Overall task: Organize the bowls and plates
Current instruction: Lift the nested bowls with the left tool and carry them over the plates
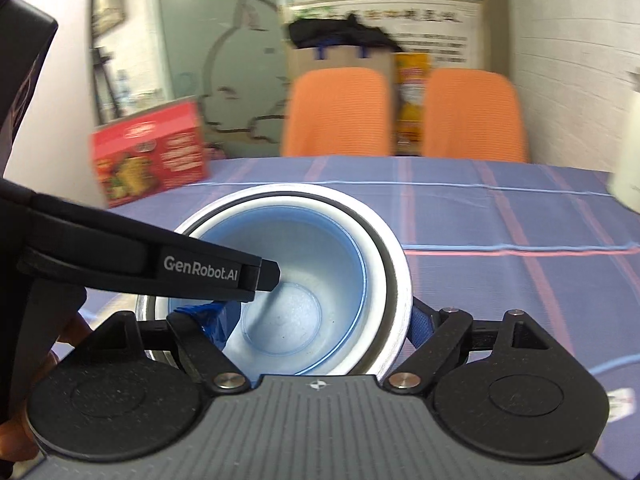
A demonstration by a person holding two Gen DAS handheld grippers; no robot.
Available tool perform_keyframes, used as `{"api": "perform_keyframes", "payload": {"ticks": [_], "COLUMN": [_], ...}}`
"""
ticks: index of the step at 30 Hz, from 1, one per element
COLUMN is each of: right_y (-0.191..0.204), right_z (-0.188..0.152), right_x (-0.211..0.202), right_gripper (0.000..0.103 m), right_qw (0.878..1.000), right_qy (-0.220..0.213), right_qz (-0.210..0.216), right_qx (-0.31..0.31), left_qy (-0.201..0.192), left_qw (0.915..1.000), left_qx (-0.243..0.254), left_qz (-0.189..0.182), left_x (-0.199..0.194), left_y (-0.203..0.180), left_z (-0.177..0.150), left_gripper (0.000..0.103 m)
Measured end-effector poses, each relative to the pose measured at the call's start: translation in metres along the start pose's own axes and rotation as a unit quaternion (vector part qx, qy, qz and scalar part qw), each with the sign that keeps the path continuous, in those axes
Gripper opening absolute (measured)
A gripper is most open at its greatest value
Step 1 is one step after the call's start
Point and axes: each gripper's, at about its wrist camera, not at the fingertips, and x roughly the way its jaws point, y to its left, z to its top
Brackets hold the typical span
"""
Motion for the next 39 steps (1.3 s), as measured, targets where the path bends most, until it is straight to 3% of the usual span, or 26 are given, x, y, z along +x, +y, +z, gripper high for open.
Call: {"api": "perform_keyframes", "payload": {"ticks": [4,7,14,19,23,24,27,33,39], "right_y": [0.037,0.054,0.059,0.058,0.053,0.051,0.043,0.020,0.002], "right_z": [-0.006,-0.013,-0.026,-0.026,-0.024,-0.023,-0.017,-0.005,-0.008], "right_x": [0.008,0.013,0.021,0.028,0.030,0.030,0.022,-0.001,-0.006], "right_gripper": [0.072,0.072,0.072,0.073,0.071,0.071,0.071,0.071,0.071], "right_qw": [0.999,0.998,0.997,0.996,0.996,0.995,0.996,0.998,0.996], "right_qy": [0.013,0.029,0.061,0.070,0.074,0.074,0.061,-0.006,-0.003], "right_qz": [0.043,0.055,0.042,0.040,0.054,0.059,0.059,0.028,0.016], "right_qx": [-0.021,-0.033,-0.028,-0.026,-0.021,-0.016,0.007,0.053,0.087], "left_qy": [0.003,0.009,0.033,0.025,0.018,0.014,-0.010,-0.053,-0.064], "left_qw": [0.9986,0.9972,0.9960,0.9959,0.9953,0.9950,0.9953,0.9945,0.9951], "left_qx": [-0.028,-0.048,-0.080,-0.087,-0.093,-0.096,-0.094,-0.090,-0.075], "left_qz": [0.044,0.056,0.023,-0.007,-0.019,-0.022,-0.020,-0.007,0.003], "left_x": [-0.020,-0.025,-0.009,-0.001,0.000,-0.001,-0.010,-0.031,-0.037], "left_y": [0.041,0.064,0.088,0.086,0.090,0.092,0.092,0.088,0.070], "left_z": [-0.017,-0.032,-0.056,-0.054,-0.053,-0.053,-0.048,-0.037,-0.037], "left_gripper": [0.035,0.035,0.036,0.055,0.057,0.062,0.065,0.070,0.070]}}
